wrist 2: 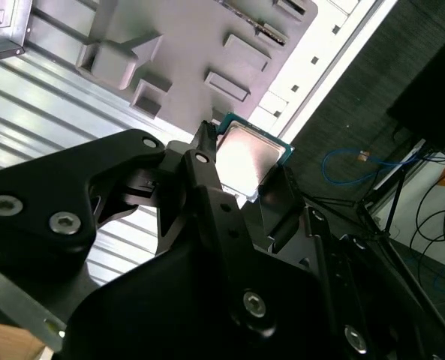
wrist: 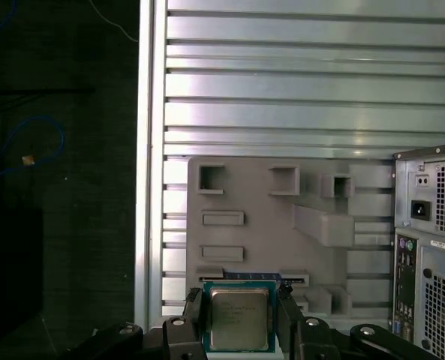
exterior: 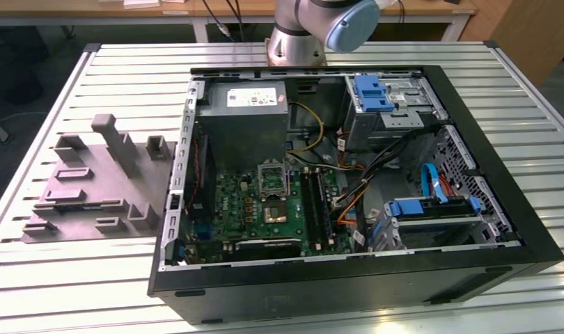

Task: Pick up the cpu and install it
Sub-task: 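Pick up the cpu and move it towards the insertion slot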

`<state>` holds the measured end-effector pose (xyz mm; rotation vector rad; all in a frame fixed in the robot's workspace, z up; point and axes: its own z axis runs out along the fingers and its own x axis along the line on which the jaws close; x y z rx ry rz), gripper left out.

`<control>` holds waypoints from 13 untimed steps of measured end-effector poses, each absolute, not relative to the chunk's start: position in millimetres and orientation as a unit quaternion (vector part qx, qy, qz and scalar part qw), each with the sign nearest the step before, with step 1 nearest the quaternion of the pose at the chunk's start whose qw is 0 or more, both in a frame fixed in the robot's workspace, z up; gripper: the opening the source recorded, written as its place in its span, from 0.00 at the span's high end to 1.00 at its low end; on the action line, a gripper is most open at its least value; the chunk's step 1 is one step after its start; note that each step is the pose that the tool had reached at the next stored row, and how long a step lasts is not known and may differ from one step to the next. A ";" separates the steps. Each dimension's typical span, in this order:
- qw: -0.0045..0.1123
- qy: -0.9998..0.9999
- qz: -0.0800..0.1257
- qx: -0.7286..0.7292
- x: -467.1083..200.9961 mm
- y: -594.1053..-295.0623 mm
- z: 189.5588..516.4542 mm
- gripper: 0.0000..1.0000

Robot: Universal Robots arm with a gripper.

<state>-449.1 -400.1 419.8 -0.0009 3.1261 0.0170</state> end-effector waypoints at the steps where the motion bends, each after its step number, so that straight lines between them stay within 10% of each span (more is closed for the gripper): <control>1: 0.008 1.000 0.005 0.000 -448.9 -400.1 419.8 0.53; 13: 0.008 1.000 0.005 0.000 -438.8 -400.1 419.9 0.53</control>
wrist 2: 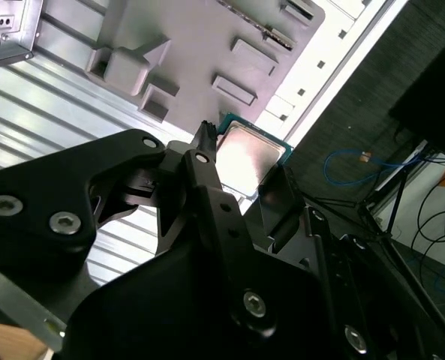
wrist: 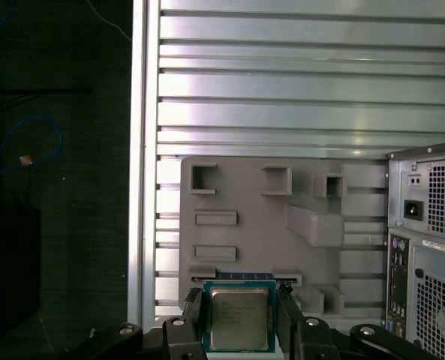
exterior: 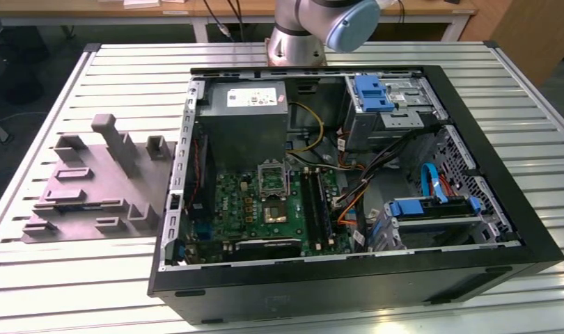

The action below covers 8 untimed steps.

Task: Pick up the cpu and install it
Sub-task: 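Pick up the cpu and move it towards the insertion slot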

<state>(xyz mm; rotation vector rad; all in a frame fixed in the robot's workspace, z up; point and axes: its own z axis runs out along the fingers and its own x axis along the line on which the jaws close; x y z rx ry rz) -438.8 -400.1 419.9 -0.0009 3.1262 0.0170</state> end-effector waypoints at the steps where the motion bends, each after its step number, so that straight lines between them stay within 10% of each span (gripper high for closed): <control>1: 0.008 1.000 0.005 0.000 -437.8 -400.1 419.8 0.53; 8: 0.008 1.000 0.005 0.000 -434.4 -400.1 419.8 0.53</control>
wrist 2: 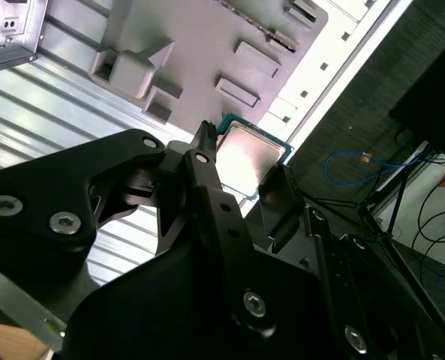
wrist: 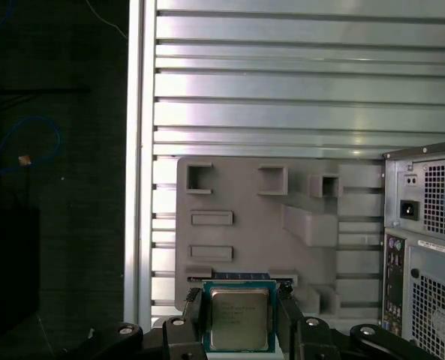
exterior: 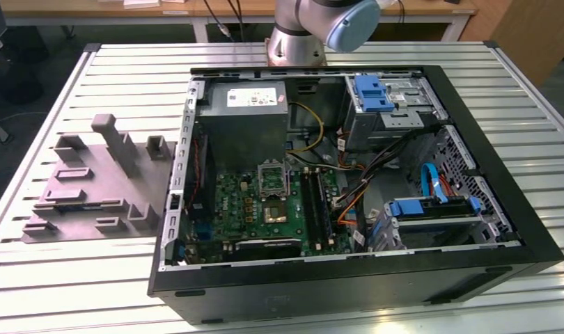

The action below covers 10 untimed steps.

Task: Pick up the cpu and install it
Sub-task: 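Pick up the cpu and move it towards the insertion slot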

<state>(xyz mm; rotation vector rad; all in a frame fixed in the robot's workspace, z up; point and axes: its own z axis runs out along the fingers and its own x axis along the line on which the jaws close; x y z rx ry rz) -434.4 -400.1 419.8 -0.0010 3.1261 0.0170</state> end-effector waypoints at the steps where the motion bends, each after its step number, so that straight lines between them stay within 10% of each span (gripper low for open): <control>1: 0.008 1.000 0.005 0.000 -434.1 -400.1 419.9 0.53; 10: 0.008 1.000 0.005 0.000 -429.4 -400.1 419.9 0.53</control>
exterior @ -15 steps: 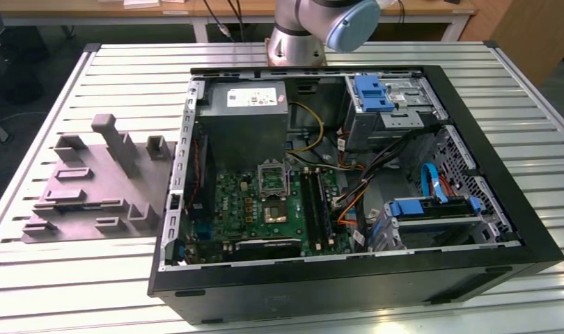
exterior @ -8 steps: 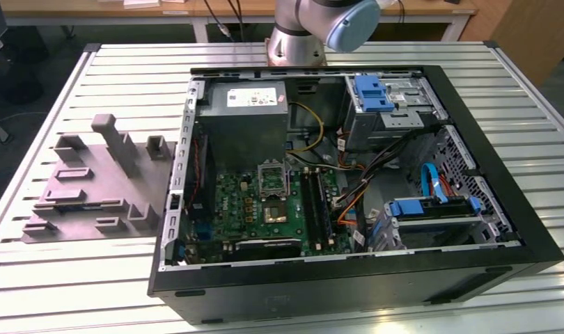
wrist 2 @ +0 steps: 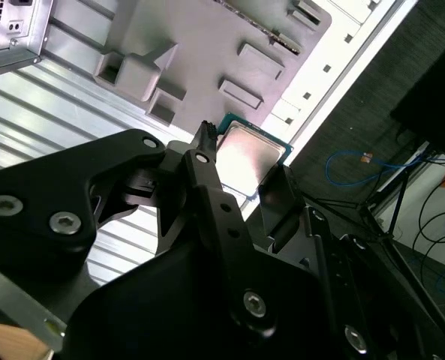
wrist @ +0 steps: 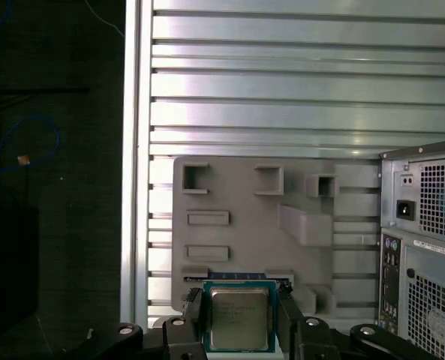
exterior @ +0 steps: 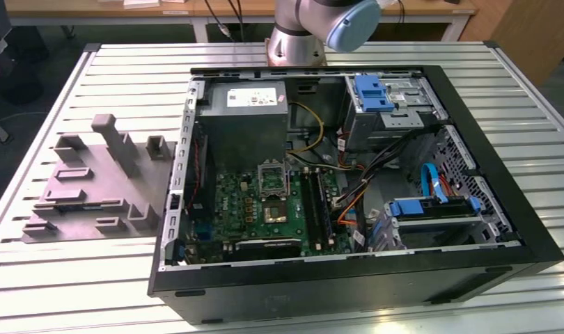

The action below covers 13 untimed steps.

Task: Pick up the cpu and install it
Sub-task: 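Pick up the cpu and move it towards the insertion slot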

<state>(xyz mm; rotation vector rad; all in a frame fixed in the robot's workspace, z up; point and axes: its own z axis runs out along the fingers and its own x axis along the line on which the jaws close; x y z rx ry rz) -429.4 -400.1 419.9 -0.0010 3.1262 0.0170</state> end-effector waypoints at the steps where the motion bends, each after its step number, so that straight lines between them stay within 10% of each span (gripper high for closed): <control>1: 0.008 1.000 0.005 0.000 -428.9 -400.1 419.9 0.53; 13: 0.008 1.000 0.005 0.000 -421.6 -400.1 419.9 0.53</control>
